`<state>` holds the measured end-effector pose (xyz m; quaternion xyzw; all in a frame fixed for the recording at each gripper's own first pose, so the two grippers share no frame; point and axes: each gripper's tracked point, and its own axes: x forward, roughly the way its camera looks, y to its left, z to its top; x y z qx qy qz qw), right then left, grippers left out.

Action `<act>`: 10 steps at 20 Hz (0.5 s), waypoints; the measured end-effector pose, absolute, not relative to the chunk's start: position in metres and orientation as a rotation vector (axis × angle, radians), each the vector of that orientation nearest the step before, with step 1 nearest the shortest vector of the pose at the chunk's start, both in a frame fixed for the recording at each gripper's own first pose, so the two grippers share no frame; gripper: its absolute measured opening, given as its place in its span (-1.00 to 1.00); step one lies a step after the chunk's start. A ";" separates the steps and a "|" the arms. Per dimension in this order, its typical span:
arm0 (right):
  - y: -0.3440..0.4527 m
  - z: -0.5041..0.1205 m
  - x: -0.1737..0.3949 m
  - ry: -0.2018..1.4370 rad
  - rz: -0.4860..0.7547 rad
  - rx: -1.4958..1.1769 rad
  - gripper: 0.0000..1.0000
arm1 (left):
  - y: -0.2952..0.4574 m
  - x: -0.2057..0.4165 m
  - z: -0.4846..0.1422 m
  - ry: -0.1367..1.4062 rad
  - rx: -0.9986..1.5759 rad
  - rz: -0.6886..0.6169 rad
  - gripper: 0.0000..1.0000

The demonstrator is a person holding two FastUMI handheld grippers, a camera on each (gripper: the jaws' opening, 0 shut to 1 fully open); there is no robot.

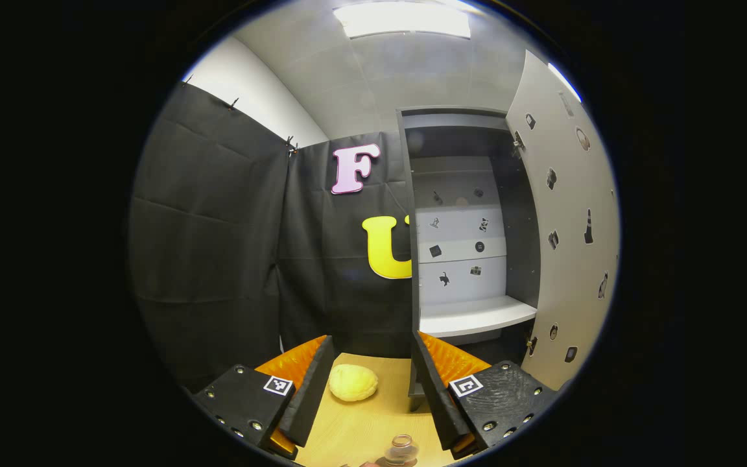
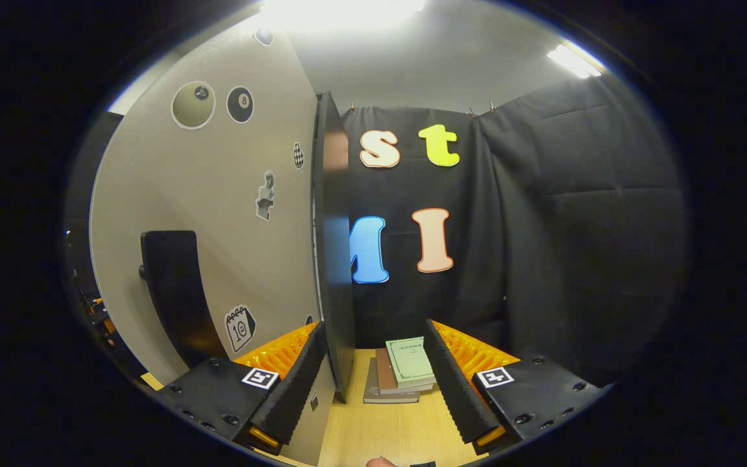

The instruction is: Open the cabinet door with the right hand, grasp the bottle in the cabinet with the left hand and place it on the coaster, then close the cabinet door with the right hand.

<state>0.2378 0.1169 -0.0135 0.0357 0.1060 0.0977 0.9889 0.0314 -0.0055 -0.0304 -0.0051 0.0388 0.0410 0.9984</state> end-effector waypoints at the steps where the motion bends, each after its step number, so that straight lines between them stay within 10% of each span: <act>1: 0.119 -0.014 0.237 0.217 0.188 0.064 0.82 | 0.003 0.032 -0.029 0.076 -0.011 0.080 0.39; 10: 0.174 -0.009 0.233 0.214 0.249 0.058 0.79 | 0.056 0.048 -0.045 0.099 -0.060 0.091 0.39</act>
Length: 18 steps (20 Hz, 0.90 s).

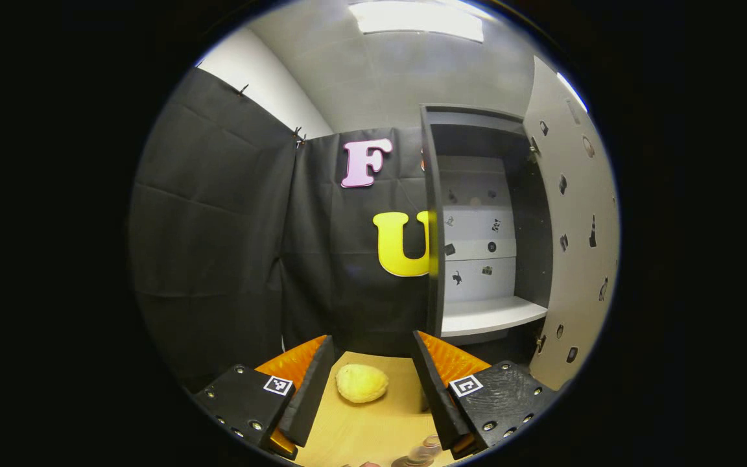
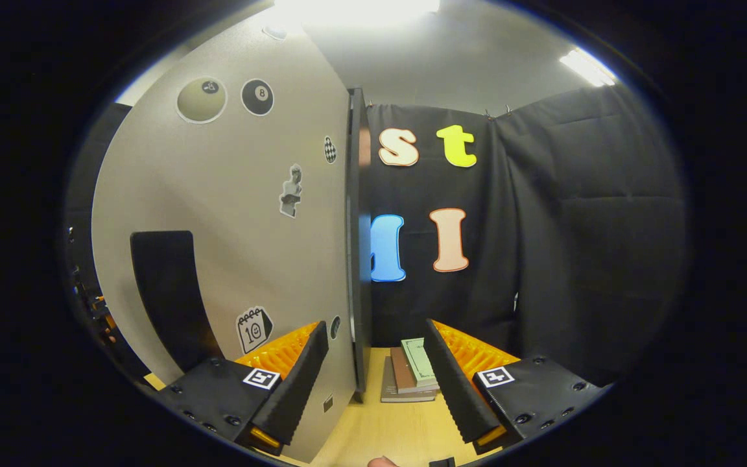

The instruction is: Open the cabinet door with the right hand, grasp the bottle in the cabinet with the left hand and place it on the coaster, then close the cabinet door with the right hand.

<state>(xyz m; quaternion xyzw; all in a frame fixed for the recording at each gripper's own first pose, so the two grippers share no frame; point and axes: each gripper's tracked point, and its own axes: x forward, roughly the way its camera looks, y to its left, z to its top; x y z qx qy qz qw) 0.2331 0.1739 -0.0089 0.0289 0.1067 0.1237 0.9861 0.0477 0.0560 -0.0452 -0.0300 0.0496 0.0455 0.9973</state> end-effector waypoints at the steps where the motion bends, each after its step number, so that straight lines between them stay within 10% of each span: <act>1: 0.179 -0.009 0.233 0.214 0.256 0.058 0.79 | 0.059 0.049 -0.047 0.101 -0.058 0.090 0.39; 18: 0.282 -0.003 0.223 0.217 0.408 0.120 0.89 | 0.103 0.057 -0.068 0.114 -0.077 0.086 0.39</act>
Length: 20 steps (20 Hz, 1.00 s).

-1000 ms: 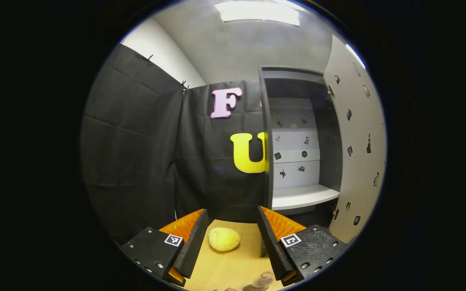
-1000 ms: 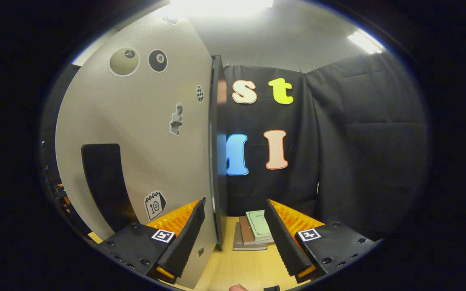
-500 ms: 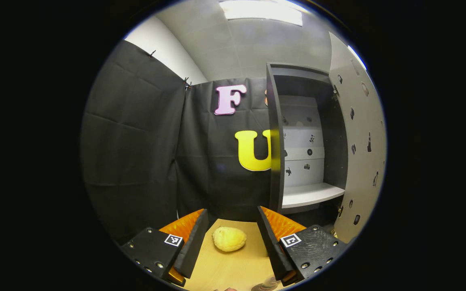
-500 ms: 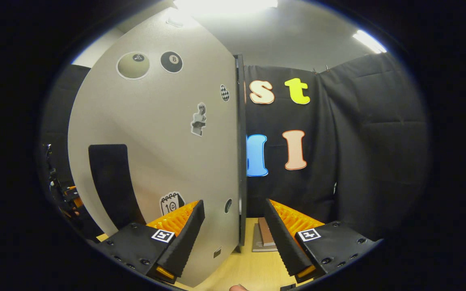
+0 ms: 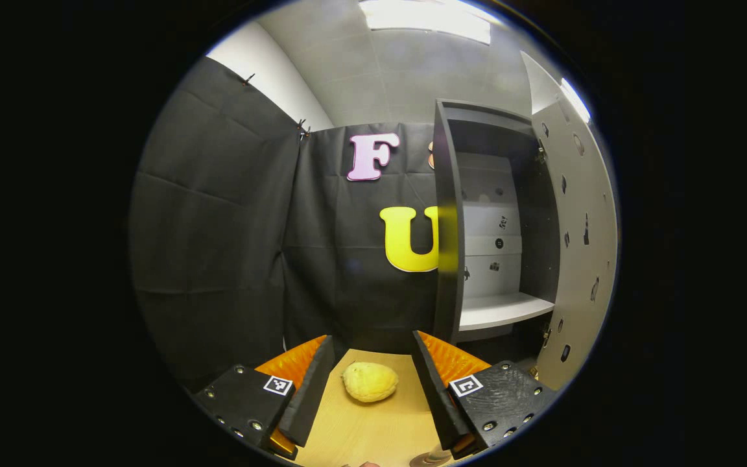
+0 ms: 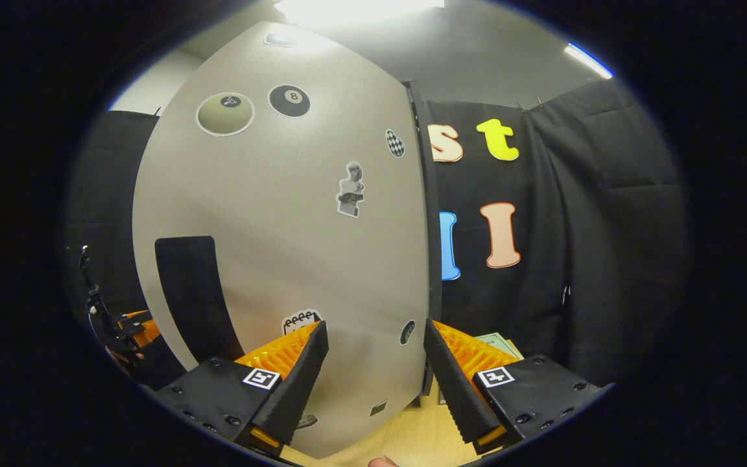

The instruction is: Open the cabinet door with the right hand, grasp the bottle in the cabinet with the left hand and place it on the coaster, then close the cabinet door with the right hand.

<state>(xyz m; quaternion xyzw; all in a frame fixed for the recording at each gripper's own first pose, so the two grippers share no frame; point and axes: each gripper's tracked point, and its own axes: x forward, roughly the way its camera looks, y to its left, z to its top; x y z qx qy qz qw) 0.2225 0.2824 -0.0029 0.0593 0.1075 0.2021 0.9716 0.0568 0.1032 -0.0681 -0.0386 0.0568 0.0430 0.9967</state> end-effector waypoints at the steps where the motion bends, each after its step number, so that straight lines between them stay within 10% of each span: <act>1: 0.291 -0.003 0.224 0.216 0.416 0.119 0.89 | 0.109 0.055 -0.071 0.115 -0.082 0.094 0.39; 20: 0.404 -0.009 0.250 0.202 0.508 0.157 0.90 | 0.197 0.003 -0.078 0.132 -0.068 0.215 0.39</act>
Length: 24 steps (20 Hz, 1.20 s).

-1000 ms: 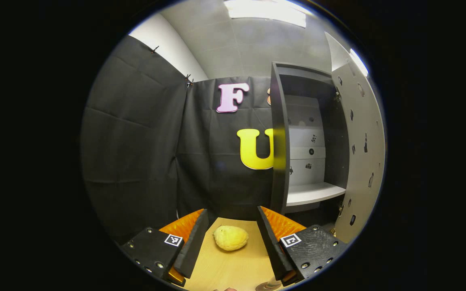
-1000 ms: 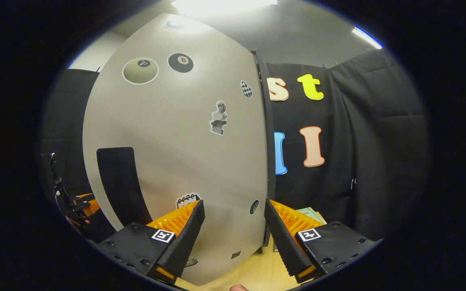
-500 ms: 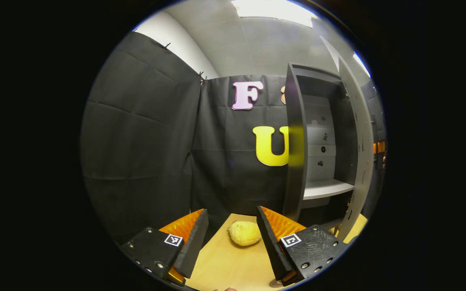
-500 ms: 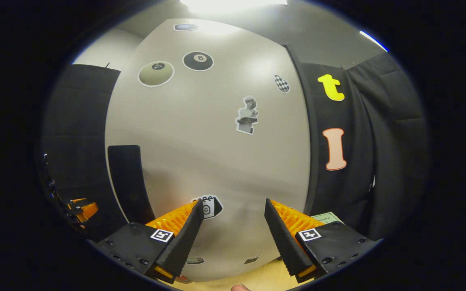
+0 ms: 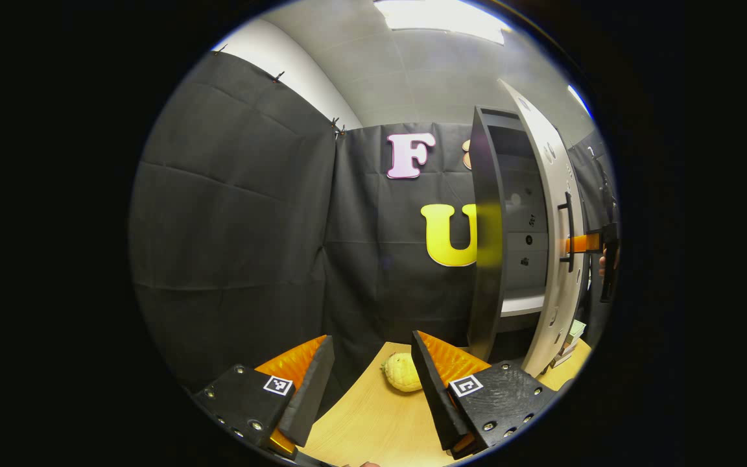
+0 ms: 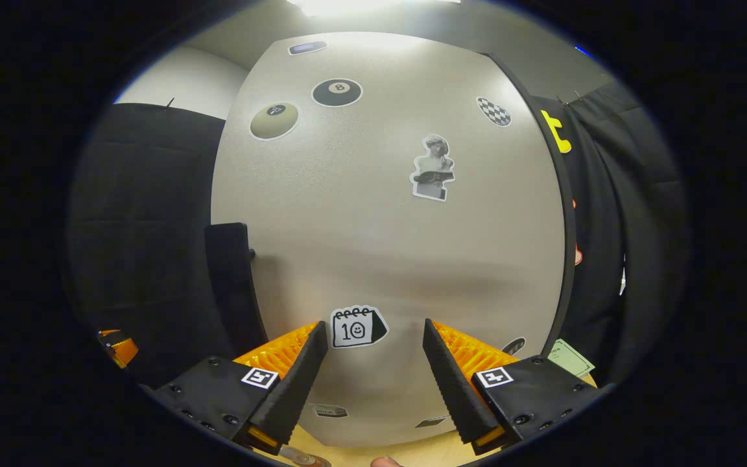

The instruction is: Open the cabinet door with the right hand, grasp the bottle in the cabinet with the left hand and place it on the coaster, then close the cabinet door with the right hand.

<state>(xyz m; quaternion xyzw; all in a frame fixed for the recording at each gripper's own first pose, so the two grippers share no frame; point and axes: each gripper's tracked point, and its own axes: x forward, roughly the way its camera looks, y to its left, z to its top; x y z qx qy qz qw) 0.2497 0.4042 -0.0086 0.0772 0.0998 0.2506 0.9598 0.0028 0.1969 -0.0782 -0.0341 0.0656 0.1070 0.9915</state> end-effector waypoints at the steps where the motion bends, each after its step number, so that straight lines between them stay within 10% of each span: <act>1: 0.404 -0.010 0.249 0.206 0.502 0.170 0.90 | 0.197 0.002 -0.079 0.131 -0.064 0.214 0.39; 24: 0.306 0.039 0.156 0.035 0.410 0.077 0.96 | 0.054 0.019 -0.018 0.053 -0.051 -0.037 0.39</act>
